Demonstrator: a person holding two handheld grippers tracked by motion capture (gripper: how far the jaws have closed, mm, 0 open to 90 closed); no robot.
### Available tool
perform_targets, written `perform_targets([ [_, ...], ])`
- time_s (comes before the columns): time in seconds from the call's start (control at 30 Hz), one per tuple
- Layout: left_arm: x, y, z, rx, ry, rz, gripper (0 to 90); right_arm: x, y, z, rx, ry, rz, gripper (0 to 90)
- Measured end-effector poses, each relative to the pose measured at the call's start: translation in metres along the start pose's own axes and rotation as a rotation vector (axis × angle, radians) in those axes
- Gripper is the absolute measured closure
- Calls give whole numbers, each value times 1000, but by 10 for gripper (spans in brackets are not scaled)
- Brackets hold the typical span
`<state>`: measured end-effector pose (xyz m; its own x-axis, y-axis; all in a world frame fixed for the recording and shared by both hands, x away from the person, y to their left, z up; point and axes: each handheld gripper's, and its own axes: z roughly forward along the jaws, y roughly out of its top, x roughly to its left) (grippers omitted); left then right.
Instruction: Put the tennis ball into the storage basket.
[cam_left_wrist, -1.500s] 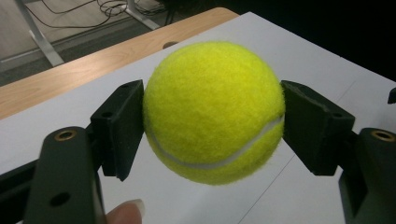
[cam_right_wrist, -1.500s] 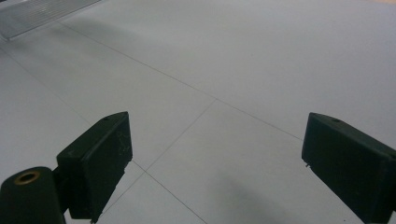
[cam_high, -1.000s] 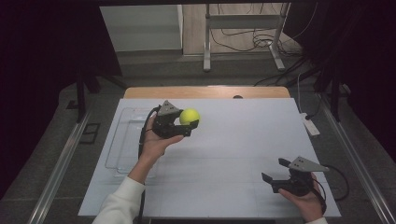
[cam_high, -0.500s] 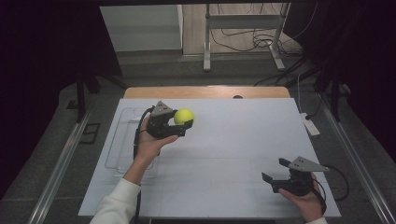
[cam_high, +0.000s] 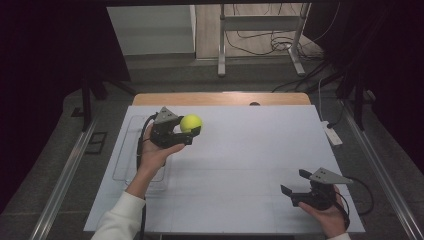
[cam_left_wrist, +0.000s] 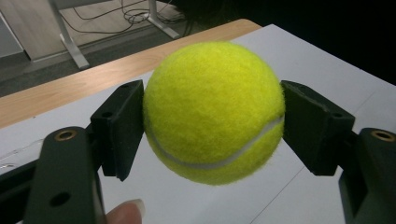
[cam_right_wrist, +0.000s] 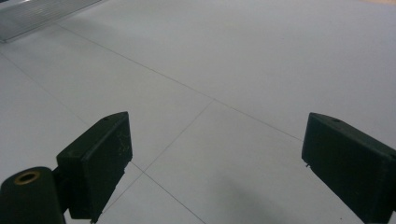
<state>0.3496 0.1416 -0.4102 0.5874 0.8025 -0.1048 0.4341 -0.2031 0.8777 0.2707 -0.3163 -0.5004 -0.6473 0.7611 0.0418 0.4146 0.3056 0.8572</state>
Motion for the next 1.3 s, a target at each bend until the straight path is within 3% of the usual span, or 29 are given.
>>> perform_targets([
  [0.63, 13, -2, -14, -13, 41, -18, 274, 0, 0, 1, 3, -4, 1, 87],
  [1.3, 25, -6, -14, -16, 80, -49, 274, 0, 0, 1, 2, -6, -6, 87],
])
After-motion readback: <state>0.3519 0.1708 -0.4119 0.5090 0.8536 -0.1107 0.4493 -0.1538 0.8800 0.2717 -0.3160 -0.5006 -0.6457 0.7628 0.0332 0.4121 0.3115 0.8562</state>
